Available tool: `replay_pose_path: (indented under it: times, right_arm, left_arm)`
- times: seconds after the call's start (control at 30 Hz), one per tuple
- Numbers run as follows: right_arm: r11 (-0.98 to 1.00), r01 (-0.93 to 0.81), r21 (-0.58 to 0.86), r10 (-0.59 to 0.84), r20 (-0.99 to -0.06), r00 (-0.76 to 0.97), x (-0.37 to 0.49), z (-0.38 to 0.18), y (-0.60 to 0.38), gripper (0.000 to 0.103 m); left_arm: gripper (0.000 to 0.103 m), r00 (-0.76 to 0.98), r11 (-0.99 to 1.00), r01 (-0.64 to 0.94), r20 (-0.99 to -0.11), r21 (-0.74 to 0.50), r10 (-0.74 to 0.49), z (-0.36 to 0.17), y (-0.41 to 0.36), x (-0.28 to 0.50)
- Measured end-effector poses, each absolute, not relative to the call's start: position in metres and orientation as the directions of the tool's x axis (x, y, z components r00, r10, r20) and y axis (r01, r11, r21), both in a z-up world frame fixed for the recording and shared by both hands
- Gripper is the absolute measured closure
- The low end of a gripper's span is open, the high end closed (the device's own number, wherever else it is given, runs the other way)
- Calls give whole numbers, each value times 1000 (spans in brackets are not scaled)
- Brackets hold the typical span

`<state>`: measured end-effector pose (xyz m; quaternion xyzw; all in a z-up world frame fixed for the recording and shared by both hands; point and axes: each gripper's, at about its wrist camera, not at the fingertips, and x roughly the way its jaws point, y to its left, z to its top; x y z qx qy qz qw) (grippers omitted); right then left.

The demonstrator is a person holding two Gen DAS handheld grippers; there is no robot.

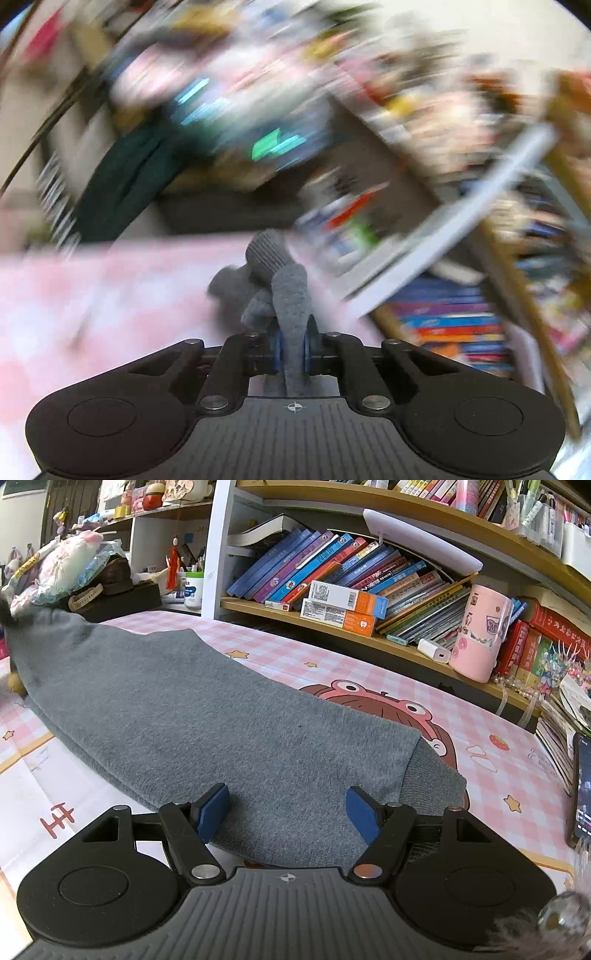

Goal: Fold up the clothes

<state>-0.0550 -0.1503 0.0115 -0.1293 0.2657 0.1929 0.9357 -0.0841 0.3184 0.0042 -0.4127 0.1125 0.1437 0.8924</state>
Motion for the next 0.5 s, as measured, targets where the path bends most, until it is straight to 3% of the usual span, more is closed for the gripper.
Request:
replay_pose_path:
  times: [0.3,0.4,0.5]
  right_arm:
    - [891,-433,-136,296,-548,782,-55,11,-151,35]
    - [891,-433,-135,297,-549,782,-55,12,-151,35]
    - [891,-433,-138,295,-548,783,-55,12,-151,34]
  left_arm:
    - [93,920,582,-381,-357,-718,163,-14,326,-98]
    - [79,915,570,-392,-369,-722,162,-19,328,-102]
    - [54,915,576,-390,-372,-719,155,-21,327,-101]
